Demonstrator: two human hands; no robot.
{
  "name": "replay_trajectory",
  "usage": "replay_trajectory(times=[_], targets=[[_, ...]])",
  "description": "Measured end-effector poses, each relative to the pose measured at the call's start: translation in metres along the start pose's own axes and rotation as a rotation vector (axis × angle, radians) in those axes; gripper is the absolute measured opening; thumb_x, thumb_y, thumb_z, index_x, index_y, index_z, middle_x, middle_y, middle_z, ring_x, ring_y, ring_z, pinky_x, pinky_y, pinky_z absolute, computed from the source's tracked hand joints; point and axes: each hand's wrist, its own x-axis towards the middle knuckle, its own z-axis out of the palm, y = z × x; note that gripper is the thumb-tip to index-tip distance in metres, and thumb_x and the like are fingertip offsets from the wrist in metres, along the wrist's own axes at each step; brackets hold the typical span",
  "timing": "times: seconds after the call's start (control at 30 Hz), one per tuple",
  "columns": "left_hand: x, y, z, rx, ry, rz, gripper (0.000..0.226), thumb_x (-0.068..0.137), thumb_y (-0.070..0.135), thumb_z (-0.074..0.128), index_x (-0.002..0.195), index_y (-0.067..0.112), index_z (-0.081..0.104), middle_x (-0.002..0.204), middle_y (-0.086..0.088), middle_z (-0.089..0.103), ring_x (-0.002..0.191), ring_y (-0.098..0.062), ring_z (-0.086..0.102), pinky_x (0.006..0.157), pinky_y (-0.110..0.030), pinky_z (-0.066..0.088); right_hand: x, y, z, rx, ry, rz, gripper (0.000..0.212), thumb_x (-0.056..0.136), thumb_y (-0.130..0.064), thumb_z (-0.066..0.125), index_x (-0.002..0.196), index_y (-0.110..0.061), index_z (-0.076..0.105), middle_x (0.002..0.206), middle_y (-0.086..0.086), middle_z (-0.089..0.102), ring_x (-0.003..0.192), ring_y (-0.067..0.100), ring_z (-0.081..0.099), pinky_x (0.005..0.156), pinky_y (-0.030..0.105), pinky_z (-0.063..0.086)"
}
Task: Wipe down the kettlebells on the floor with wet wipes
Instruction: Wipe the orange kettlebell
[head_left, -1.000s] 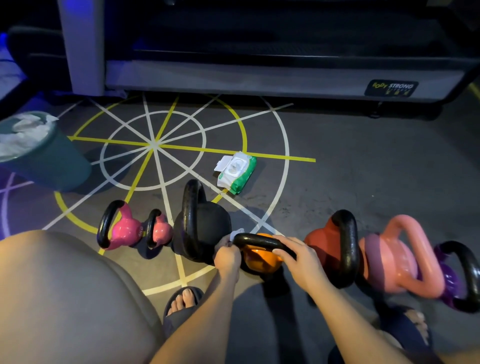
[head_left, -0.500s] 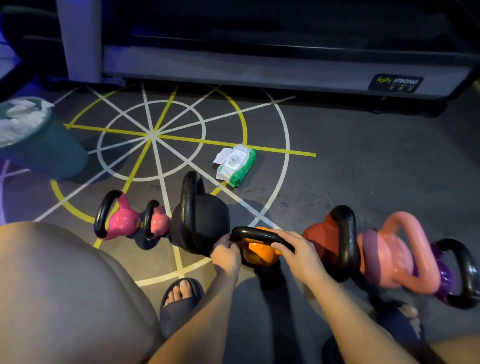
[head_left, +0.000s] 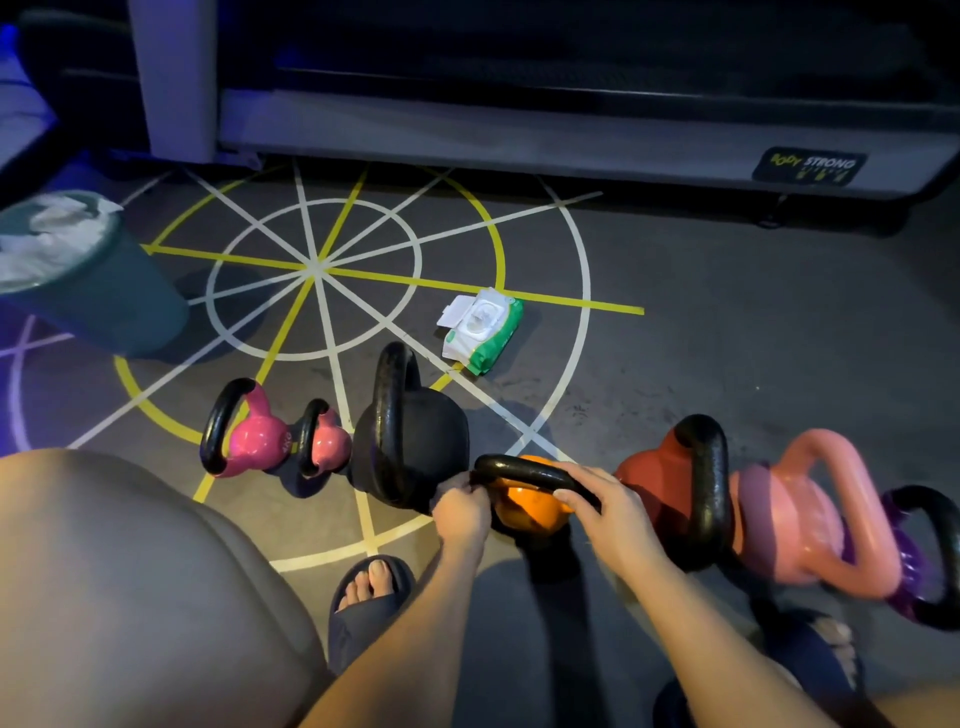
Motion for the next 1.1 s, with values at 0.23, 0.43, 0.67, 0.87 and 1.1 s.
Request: replay_trajectory(times=[0.23,0.43,0.67,0.87,1.1], targets=[[-0.062,0.039,-0.003,-0.044,0.249,0.201,0.027,0.099,0.012,0.061,0.123,0.006,0.070,0.106,-0.004,0.074,0.104,-0.020,0.068,0.096,-0.028,0.045,0.004,-0.009,-0.004,0.000,0.029,-0.010,0.032,0.094,-0.026,0.067,0.125,-0.035,0.066,0.111,-0.022,0.062,0.107,0.003,0.057,0.097,0.016,0.039],[-0.050,0.041,-0.019,0.038,0.258,0.302,0.028,0.096,0.010,0.064,0.122,0.014,0.073,0.113,-0.004,0.076,0.108,-0.018,0.070,0.098,-0.027,0.047,-0.006,-0.008,0.001,-0.010,0.015,-0.007,0.033,0.096,-0.028,0.064,0.126,-0.041,0.064,0.116,-0.018,0.062,0.108,0.006,0.056,0.095,0.020,0.040],[-0.070,0.036,-0.015,0.492,0.170,0.806,0.029,0.097,0.012,0.062,0.125,0.020,0.067,0.108,-0.003,0.074,0.096,-0.021,0.072,0.081,-0.036,0.057,-0.008,-0.013,-0.003,-0.050,0.001,0.012,0.036,0.095,-0.027,0.065,0.129,-0.037,0.063,0.119,-0.015,0.065,0.114,0.010,0.060,0.100,0.025,0.044],[-0.078,0.046,-0.010,0.562,0.093,0.796,0.032,0.098,0.016,0.060,0.129,0.021,0.066,0.117,-0.004,0.074,0.104,-0.022,0.071,0.091,-0.037,0.056,-0.011,-0.011,-0.010,-0.075,-0.122,0.146,0.064,0.100,-0.030,0.058,0.156,-0.030,0.028,0.160,-0.009,0.030,0.146,0.011,0.029,0.121,0.031,0.024],[-0.059,0.042,-0.021,0.593,0.152,0.835,0.035,0.103,0.016,0.053,0.137,0.021,0.059,0.142,-0.001,0.060,0.126,-0.017,0.060,0.100,-0.034,0.050,-0.026,0.004,-0.030,0.083,-0.004,0.290,0.062,0.100,-0.015,0.052,0.155,-0.033,0.030,0.136,0.003,0.058,0.105,0.008,0.061,0.090,0.021,0.044]])
